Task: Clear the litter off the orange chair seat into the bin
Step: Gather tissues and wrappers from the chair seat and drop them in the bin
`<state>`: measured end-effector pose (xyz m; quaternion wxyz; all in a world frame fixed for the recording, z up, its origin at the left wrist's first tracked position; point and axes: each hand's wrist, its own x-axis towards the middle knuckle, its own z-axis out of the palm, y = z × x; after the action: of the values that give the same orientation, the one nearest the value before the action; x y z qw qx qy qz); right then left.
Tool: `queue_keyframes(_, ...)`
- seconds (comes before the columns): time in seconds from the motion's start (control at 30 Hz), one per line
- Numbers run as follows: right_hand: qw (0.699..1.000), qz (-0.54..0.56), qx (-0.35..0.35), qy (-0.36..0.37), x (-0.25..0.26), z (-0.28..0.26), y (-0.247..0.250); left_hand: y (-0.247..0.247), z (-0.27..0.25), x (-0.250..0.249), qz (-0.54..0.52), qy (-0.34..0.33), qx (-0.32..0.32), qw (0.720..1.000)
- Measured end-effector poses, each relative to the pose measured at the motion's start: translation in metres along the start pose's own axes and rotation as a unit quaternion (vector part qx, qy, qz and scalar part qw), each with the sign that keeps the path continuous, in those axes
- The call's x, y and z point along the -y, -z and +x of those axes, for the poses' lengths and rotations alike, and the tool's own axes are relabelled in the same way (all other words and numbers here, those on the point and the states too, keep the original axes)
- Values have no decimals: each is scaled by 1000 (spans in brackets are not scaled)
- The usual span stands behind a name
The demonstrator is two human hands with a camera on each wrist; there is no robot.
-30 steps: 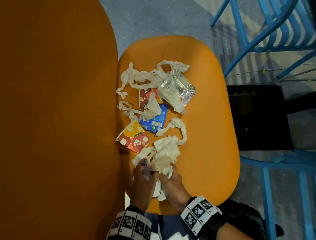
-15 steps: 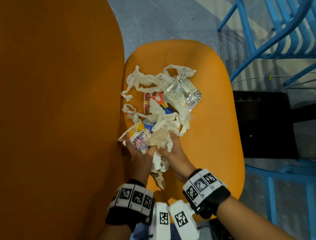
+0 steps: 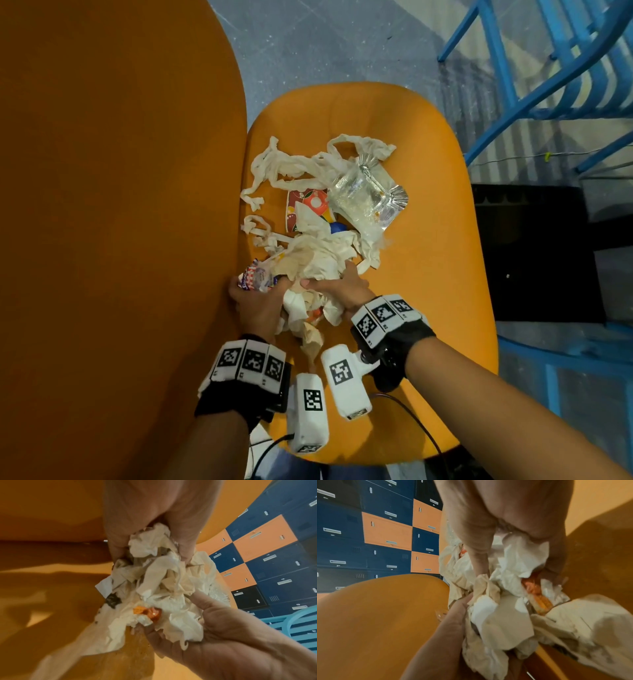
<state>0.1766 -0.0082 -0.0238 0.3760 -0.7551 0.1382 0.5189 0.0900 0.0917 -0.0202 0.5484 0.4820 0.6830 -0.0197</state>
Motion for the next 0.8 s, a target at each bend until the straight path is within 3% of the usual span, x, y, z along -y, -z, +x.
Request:
queue_keyframes(0.1,1000,0,-11,13,4,3,-3,2,-6,-5,56,8,-16,998)
queue_keyframes(0.23,995,96,7,12,2,5,-3,-5,-9,-2,71,9,-9,997)
queue_keyframes(0.4,986,158,50,2,5,9,9,-12,-4,4,1,-35,16,999)
queue_keyframes(0.57,978,158,118,69,5,5,10,-14,-7,4,-17,-53,36,998)
queue_keyframes(0.8,967,213,116,70,-17,-9,12,-10,-18,5,-19,-40,78,996)
